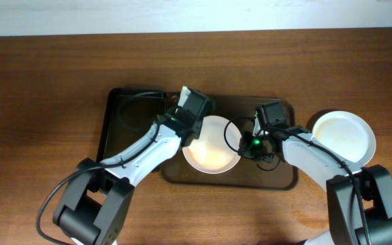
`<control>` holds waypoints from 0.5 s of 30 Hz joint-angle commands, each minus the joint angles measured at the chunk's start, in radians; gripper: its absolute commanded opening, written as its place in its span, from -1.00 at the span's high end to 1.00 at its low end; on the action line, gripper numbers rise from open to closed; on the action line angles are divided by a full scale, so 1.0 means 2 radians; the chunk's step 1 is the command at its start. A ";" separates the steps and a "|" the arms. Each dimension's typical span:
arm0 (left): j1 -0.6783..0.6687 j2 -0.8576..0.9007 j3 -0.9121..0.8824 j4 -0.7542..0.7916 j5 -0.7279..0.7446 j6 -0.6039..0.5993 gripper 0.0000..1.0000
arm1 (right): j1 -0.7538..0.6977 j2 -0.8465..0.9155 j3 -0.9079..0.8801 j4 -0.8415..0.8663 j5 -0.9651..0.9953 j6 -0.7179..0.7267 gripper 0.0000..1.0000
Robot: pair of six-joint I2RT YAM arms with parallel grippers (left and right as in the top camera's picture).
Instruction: Clean dirty plates on tray and stack at the side
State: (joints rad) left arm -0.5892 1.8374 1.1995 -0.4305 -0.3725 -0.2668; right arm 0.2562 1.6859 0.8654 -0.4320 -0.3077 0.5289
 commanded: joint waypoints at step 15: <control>0.249 -0.104 -0.018 -0.105 0.338 0.059 1.00 | -0.001 -0.108 0.108 -0.154 0.202 -0.140 0.92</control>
State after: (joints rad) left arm -0.1600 1.6287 1.2125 -0.6651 0.1081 -0.2497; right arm 0.2562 1.5269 1.0351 -0.7101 -0.0116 0.3050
